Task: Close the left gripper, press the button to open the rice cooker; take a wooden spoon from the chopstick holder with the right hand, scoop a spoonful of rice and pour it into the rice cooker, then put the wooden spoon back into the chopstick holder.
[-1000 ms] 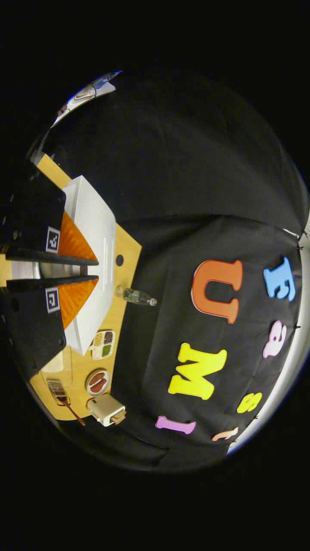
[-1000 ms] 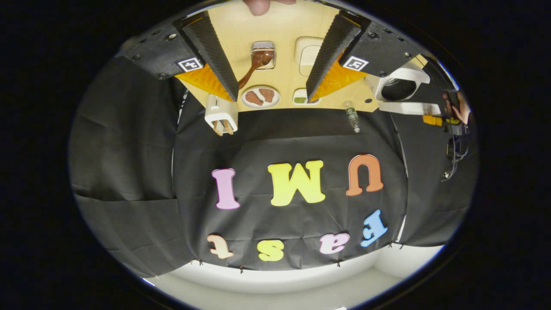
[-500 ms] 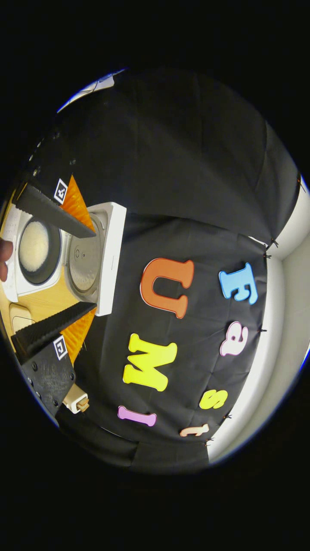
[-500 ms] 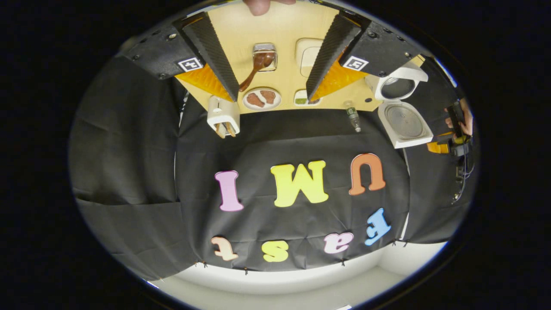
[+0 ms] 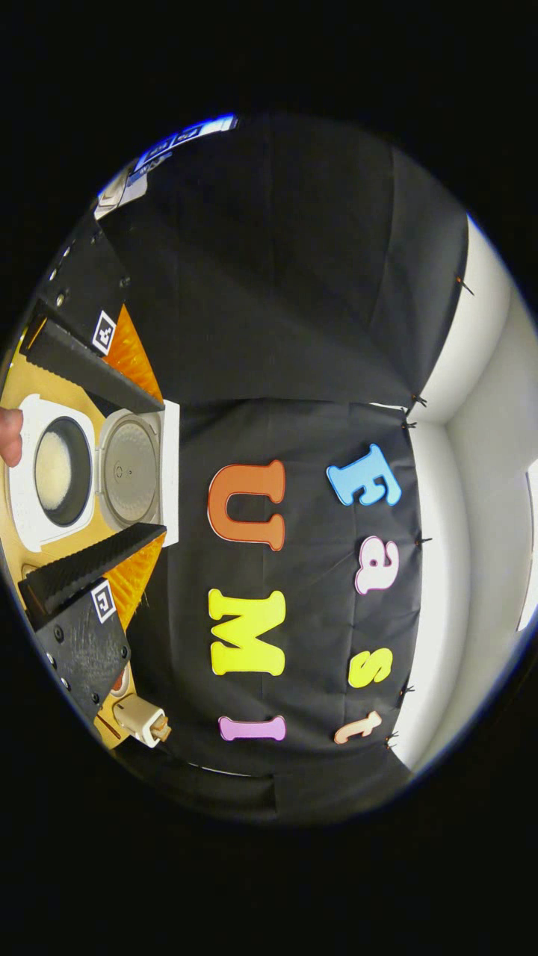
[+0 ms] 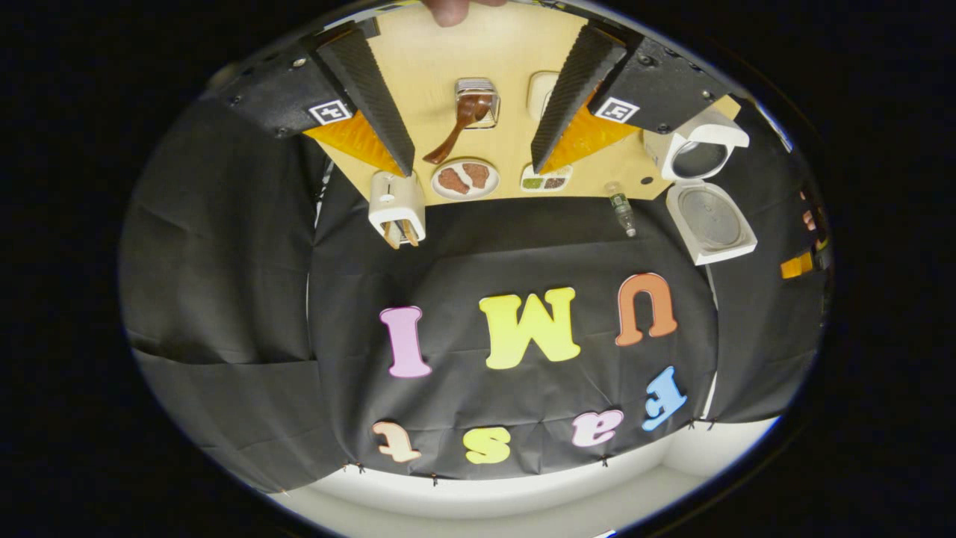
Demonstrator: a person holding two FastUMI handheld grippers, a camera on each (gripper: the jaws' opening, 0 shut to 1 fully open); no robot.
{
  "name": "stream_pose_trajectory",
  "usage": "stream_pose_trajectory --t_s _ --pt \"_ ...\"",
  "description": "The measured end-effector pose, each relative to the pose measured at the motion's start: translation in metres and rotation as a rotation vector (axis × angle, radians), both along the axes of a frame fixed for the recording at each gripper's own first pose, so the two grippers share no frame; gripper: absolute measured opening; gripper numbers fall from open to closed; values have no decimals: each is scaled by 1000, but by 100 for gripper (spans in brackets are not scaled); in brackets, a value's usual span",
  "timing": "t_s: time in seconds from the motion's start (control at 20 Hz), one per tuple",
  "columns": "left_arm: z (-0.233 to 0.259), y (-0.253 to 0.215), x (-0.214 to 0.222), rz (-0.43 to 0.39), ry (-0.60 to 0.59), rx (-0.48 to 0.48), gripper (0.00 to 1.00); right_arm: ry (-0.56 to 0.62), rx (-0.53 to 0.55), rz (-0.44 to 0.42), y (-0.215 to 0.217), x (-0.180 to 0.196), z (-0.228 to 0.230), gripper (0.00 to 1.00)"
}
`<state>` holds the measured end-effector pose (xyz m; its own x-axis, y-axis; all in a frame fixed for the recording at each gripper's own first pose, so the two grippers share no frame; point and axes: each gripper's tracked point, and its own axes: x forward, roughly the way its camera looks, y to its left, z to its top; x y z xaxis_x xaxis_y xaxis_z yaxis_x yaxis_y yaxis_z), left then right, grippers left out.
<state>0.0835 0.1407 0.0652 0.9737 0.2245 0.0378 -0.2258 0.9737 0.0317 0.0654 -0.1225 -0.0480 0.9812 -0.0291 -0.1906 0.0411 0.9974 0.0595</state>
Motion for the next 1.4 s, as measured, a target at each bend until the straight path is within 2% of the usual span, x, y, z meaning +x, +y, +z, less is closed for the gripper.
stream_pose_trajectory --t_s 0.25,0.4,0.65,0.75,1.0,1.05,1.15,1.2,1.3,1.35,1.4 --pt "-2 -29 -29 -3 2 24 94 43 23 100 -2 20 -22 99" --pt "-7 -45 -44 -2 8 -1 94 80 32 128 -11 39 -46 100" --pt "-10 -56 -60 67 29 -38 94 163 67 157 -27 81 -110 98" --pt "-12 -59 -66 96 49 -64 94 199 92 177 -30 102 -136 100" --pt "-25 -65 -83 175 93 -102 94 292 221 186 -36 157 -194 99" --pt "-33 -64 -87 191 115 -105 94 315 247 190 -34 166 -205 90" --pt "-44 -62 -92 223 155 -109 94 348 284 196 -34 179 -219 87" --pt "-47 -63 -95 235 167 -113 94 350 290 198 -35 183 -220 91" --pt "-49 -66 -97 248 175 -121 94 344 292 219 -33 187 -219 82" --pt "-49 -69 -97 249 177 -120 94 350 298 229 -32 189 -222 71" --pt "-49 -72 -98 247 178 -116 94 360 307 246 -29 191 -223 66"
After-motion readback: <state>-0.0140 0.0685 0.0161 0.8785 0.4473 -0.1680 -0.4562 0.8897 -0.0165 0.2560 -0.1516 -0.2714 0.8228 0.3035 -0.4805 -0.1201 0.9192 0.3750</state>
